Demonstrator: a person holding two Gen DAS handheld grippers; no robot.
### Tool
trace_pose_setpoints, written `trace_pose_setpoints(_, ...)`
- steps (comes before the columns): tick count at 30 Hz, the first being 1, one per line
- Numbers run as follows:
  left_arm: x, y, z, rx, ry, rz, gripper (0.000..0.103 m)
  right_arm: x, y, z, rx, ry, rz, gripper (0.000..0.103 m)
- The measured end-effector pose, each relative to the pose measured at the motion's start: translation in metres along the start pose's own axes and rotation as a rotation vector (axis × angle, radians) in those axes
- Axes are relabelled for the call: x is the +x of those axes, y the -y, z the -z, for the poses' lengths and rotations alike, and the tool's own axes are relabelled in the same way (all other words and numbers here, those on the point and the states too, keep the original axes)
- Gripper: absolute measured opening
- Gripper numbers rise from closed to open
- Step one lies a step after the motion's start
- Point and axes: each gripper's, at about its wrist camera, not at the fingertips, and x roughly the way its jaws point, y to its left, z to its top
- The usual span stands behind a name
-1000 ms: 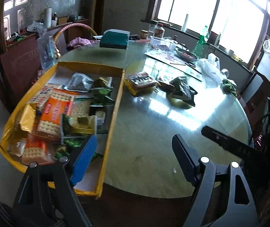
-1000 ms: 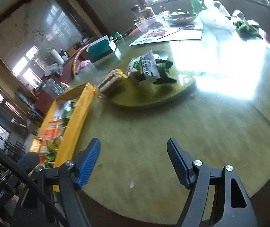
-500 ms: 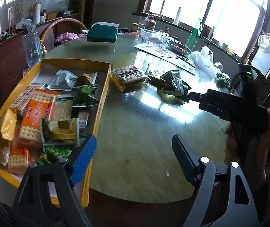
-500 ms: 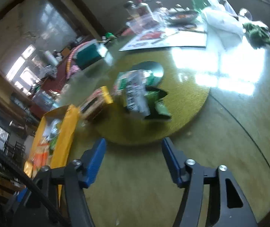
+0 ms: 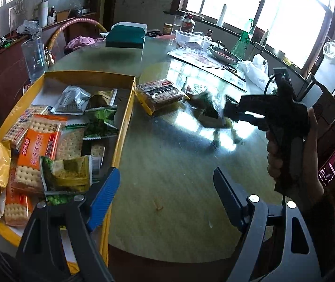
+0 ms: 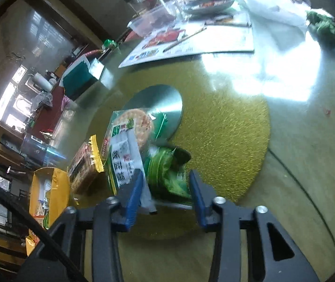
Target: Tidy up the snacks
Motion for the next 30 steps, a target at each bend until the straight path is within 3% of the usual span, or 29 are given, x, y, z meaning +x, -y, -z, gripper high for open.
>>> trace_pose_setpoints(9, 0.010, 0.016, -0.010, 0.041, -0.018, 0.003, 0.082, -0.023, -0.001, 0.038, -0.090, 0.000, 0.076, 0.030)
trace_pose_setpoints(13, 0.018, 0.023, -0.013, 0.047, -0.029, 0.001, 0.082, -0.043, -0.008, 0.067, -0.167, 0.013, 0.118, 0.018)
trace_pose_setpoints(19, 0.042, 0.031, -0.025, 0.047, -0.057, 0.000, 0.082, -0.077, -0.014, 0.103, -0.197, 0.047, 0.062, 0.018)
trace_pose_setpoints(30, 0.091, 0.051, -0.056, 0.044, -0.093, -0.038, 0.082, -0.090, -0.001, 0.117, -0.138, 0.066, -0.003, 0.024)
